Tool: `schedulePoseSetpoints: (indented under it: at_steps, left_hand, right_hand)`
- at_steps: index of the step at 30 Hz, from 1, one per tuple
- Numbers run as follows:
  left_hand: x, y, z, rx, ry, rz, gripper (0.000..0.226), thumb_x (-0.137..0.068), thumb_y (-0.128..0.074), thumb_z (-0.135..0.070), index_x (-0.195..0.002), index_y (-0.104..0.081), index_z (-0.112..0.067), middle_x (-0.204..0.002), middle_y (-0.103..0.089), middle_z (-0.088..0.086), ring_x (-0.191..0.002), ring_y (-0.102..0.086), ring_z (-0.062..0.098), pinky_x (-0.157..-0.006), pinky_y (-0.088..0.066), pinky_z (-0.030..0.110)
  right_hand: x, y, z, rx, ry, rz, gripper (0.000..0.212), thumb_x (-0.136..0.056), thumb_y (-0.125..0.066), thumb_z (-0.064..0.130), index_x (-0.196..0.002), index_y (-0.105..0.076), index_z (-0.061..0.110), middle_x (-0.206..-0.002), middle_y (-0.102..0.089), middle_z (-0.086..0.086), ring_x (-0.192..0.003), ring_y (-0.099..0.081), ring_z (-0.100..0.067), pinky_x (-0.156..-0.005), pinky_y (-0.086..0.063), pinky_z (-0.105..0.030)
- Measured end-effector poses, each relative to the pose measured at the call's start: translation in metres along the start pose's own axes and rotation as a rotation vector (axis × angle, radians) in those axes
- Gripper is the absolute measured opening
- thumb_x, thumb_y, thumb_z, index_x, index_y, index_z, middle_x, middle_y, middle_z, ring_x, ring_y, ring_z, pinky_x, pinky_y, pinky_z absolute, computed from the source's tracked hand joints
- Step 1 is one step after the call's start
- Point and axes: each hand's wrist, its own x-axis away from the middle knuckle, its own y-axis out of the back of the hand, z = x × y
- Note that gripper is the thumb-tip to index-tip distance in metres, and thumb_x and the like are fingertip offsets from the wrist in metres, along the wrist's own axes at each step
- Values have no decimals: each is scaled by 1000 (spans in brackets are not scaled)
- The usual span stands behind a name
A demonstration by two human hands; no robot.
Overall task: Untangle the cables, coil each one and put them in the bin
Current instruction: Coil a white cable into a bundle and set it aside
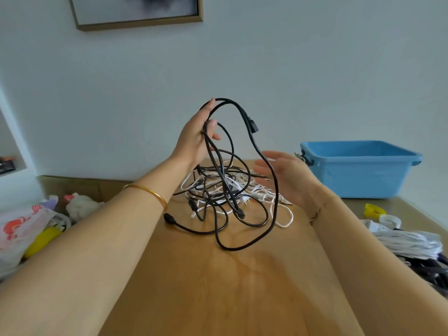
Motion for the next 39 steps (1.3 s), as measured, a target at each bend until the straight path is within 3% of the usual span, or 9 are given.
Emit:
schedulePoseSetpoints:
  at_steps: [7,13,16,19,27,30,33,37,39]
  left_hand:
    - [10,12,2,-9,4,21,47,-104,-34,-11,-149,-28,-21,-96,-51,-9,-96,-62,24,-100,-46,49]
    - [10,17,8,45,39,-3,47,-104,-34,-8,-149,-29,-19,-109,-50,-3,-83,-59,14,-76,-52,25]
    - [9,17,13,30,45,15,46,-104,-34,-7,-149,-29,-16,-128,-51,18,-81,-62,9,-75,-48,16]
    - [8,17,21,-57,44,11,46,-104,-34,-7,-149,-30,-14,-140,-37,36,-125,-48,38,-100,-46,31]
    - [7,12,33,-88,82,18,46,-104,-34,-11,-149,-29,-16,-150,-36,15,-132,-37,45,-114,-29,49]
    - [9,11,26,-105,54,40,45,-104,-33,-12,-149,-29,-16,-143,-40,28,-129,-44,37,-111,-33,31]
    - [12,10,16,-52,23,56,44,-104,-33,-10,-147,-31,-15,-138,-40,29,-94,-52,14,-76,-46,8]
    - [18,10,12,-2,-15,90,45,-103,-35,-6,-147,-32,-15,-135,-36,2,-86,-50,13,-68,-46,10]
    - [21,12,15,-66,-44,107,46,-103,-36,-7,-148,-32,-17,-139,-33,-5,-89,-54,17,-73,-47,12]
  right_hand:
    - [-47,-33,-34,978,159,4,34,-86,-50,-4,-115,-61,7,-106,-66,-13,-95,-64,-29,-80,-55,-36]
    - [-53,-39,-51,924,-14,337,8,-88,-62,5,-96,-63,5,-71,-56,2,-56,-49,-8,-43,-40,-10]
    - [-58,-30,-55,844,150,59,12,-90,-62,16,-81,-66,9,-65,-56,3,-55,-48,-8,-44,-38,-9]
    - [-52,-20,-43,458,218,-90,16,-93,-58,19,-78,-63,14,-63,-53,1,-49,-45,-7,-47,-40,-17]
    - [-56,18,-19,157,67,-690,19,-95,-39,6,-91,-58,6,-68,-50,-2,-52,-43,-11,-42,-37,-22]
    - [-61,24,-16,332,-29,-584,20,-94,-45,-1,-109,-58,-2,-70,-54,-8,-55,-51,-16,-55,-52,-30]
    - [-60,20,-15,323,-62,-453,14,-94,-45,1,-103,-53,8,-72,-51,-8,-60,-54,-17,-56,-53,-25]
    - [-56,9,-10,790,-97,-446,21,-99,-43,22,-92,-57,8,-68,-41,1,-57,-42,-10,-52,-42,-20]
    - [-58,8,-6,476,40,-458,28,-95,-42,5,-120,-54,-1,-83,-53,-6,-74,-58,-19,-68,-54,-29]
